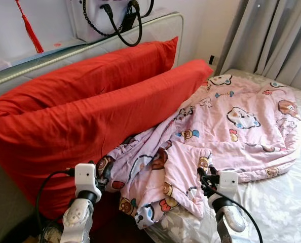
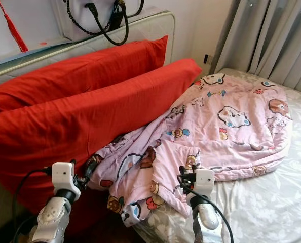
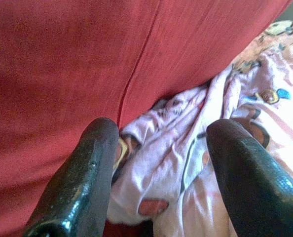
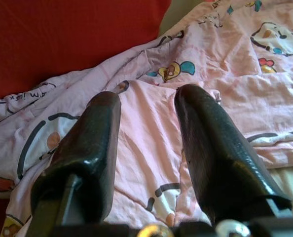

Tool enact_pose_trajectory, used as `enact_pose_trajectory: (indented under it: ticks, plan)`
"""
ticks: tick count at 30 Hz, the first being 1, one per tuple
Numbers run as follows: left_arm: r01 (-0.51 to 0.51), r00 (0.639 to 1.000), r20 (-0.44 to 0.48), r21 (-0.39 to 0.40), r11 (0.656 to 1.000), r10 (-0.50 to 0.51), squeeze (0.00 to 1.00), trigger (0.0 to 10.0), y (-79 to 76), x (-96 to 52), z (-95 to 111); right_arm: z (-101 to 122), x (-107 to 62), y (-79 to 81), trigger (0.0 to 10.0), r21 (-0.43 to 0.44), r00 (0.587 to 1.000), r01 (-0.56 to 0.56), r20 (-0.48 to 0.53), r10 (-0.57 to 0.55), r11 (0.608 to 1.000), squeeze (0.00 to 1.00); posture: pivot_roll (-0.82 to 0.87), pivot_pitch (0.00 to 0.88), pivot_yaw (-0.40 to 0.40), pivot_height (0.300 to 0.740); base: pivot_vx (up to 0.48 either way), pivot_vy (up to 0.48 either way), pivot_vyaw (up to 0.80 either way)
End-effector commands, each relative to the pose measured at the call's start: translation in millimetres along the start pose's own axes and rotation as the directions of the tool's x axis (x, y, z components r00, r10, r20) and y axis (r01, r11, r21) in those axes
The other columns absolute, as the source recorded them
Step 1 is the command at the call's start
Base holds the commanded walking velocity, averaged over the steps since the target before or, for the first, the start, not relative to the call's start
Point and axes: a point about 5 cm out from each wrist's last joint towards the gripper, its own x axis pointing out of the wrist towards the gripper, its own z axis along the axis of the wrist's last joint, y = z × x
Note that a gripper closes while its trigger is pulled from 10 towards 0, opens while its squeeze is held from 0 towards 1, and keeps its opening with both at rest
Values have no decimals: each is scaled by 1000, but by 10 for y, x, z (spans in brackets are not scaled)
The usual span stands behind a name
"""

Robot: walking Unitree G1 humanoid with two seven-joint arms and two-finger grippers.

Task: Clean up the room

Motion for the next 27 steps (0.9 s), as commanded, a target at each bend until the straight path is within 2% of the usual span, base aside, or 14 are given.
enact_pose_trajectory:
  ticks: [1, 9, 13, 20, 27]
  plan:
    - [11, 1000, 7, -3, 1000, -11, 0, 10000, -8, 16, 33, -9, 11, -6, 10000, -22, 1000, -9, -30, 8, 1000, 0, 41, 10, -34, 740, 0, 0, 0]
    - [36, 999, 10, 0, 999, -36, 0, 10000, -10, 71, 99, -5, 32, -60, 10000, -42, 998, -25, -60, 23, 999, 0, 30, 18, -38, 725, 0, 0, 0]
    - [24, 1000, 10, -10, 1000, -24, 0, 10000, -9, 64, 99, 61, 58, -93, 10000, 3, 1000, 17, -17, -17, 1000, 0, 38, 21, -41, 720, 0, 0, 0]
    - [-14, 1000, 19, -37, 999, 15, 0, 10000, 2, 46, 121, 14, 75, -9, 10000, 17, 998, 23, -56, -22, 1000, 0, 38, 22, -43, 720, 0, 0, 0]
    - [-23, 999, 22, -36, 999, 24, 0, 10000, 19, 51, 138, -31, 48, -47, 10000, 18, 997, 32, -74, -30, 999, 0, 36, 20, -41, 675, 0, 0, 0]
